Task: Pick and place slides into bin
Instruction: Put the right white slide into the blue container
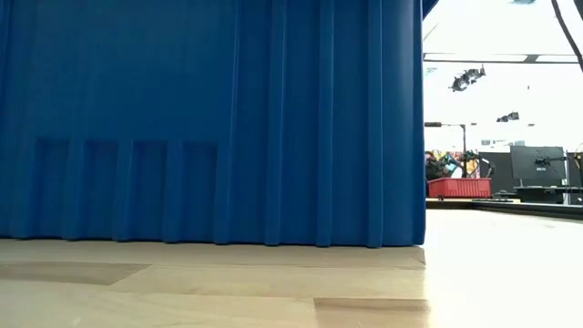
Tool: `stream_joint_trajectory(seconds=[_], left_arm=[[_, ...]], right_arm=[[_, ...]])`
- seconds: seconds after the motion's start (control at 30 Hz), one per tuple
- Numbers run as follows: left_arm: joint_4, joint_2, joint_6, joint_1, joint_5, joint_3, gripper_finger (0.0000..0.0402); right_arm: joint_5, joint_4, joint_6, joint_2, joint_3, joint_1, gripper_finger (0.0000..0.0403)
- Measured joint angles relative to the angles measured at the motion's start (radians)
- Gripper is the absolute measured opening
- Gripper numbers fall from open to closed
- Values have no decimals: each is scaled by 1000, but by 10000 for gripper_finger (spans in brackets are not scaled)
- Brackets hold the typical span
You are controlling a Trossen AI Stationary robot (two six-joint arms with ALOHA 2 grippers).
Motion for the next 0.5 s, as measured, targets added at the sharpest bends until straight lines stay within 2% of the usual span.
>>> stream_joint_trajectory(seconds=[0.23,0.37,0.5], left_arm=[[-96,24,22,1,11,2,173],[-102,29,58,2,93,0,173],[-48,30,-12,1,181,2,173]], right_arm=[[116,-33,33,-59,1,75,0],[151,-136,92,-97,1,113,0],[130,-161,126,-118,1,126,0]])
